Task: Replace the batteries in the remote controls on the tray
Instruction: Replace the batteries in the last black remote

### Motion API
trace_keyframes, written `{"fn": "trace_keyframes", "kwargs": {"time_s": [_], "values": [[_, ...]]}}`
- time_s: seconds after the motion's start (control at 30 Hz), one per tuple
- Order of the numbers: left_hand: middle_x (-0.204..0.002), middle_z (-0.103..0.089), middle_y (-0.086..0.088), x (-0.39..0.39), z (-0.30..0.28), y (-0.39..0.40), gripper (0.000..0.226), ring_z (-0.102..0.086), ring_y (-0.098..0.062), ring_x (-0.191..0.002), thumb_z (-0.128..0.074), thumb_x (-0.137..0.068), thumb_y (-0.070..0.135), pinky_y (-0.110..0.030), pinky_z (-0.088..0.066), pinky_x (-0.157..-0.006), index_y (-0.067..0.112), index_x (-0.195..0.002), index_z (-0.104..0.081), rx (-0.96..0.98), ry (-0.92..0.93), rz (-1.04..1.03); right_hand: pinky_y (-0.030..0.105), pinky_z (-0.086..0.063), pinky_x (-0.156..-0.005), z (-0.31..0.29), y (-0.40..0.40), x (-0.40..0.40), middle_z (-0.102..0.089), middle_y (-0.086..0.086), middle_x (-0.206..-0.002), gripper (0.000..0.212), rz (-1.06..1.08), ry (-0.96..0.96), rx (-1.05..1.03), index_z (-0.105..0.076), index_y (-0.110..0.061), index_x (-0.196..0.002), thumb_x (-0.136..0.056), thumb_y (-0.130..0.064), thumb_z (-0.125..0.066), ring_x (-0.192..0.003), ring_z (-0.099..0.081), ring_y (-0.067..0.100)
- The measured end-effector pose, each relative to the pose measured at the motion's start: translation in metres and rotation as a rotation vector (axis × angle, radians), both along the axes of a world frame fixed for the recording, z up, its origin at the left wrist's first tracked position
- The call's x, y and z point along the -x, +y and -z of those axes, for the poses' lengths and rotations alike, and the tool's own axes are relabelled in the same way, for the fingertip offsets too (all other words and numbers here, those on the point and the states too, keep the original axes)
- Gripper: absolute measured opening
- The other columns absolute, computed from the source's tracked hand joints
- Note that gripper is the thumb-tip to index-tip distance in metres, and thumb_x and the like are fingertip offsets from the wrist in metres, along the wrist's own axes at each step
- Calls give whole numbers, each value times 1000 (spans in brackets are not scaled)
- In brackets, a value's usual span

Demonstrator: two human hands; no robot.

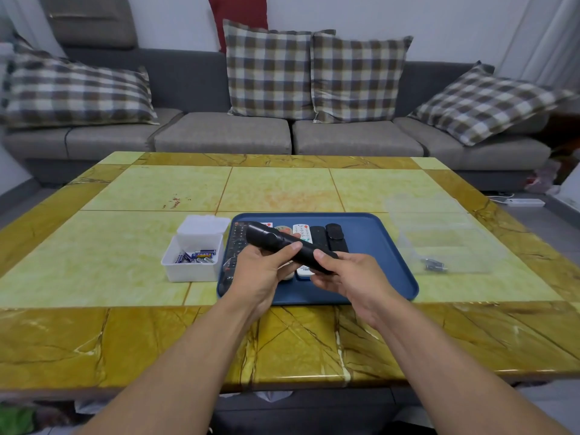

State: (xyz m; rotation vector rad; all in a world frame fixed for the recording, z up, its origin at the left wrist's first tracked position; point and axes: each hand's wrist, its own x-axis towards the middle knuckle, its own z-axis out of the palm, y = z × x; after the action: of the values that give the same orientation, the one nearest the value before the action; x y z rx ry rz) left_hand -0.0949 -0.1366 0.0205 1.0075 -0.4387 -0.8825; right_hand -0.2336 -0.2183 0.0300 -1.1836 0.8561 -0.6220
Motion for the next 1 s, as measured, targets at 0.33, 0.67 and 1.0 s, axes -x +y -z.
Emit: {"fn": "trace_keyframes", "kwargs": {"time_s": [0.33,0.67,1.0], "values": [[-105,-77,-2,7,-5,-1,18,-72,-16,-105,-55,-101,8,-26,-58,-87,13,-115,-64,16,-39,53,31,-62,-77,12,-2,-6,-78,-4,-87,33,236,65,226,-77,-14,-110,-79,-22,-84,-83,-75,18],[-106,-77,-1,1,-4,0,24,-74,-15,-99,-59,-97,3,-22,-58,-76,13,-119,-63,6,-24,62,20,-47,-63,11,-3,-3,-59,-6,-72,42,176,223,401,-70,-24,-98,-64,-21,-94,-65,-57,6],[-104,-77,-10,-18,-2,-1,17,-74,-25,-100,-54,-103,17,-38,-60,-84,9,-117,-60,-20,158,-149,11,-46,-59,1,-12,7,-68,-4,-79,36,11,247,507,-73,-31,-102,-71,-20,-89,-63,-60,0]]}}
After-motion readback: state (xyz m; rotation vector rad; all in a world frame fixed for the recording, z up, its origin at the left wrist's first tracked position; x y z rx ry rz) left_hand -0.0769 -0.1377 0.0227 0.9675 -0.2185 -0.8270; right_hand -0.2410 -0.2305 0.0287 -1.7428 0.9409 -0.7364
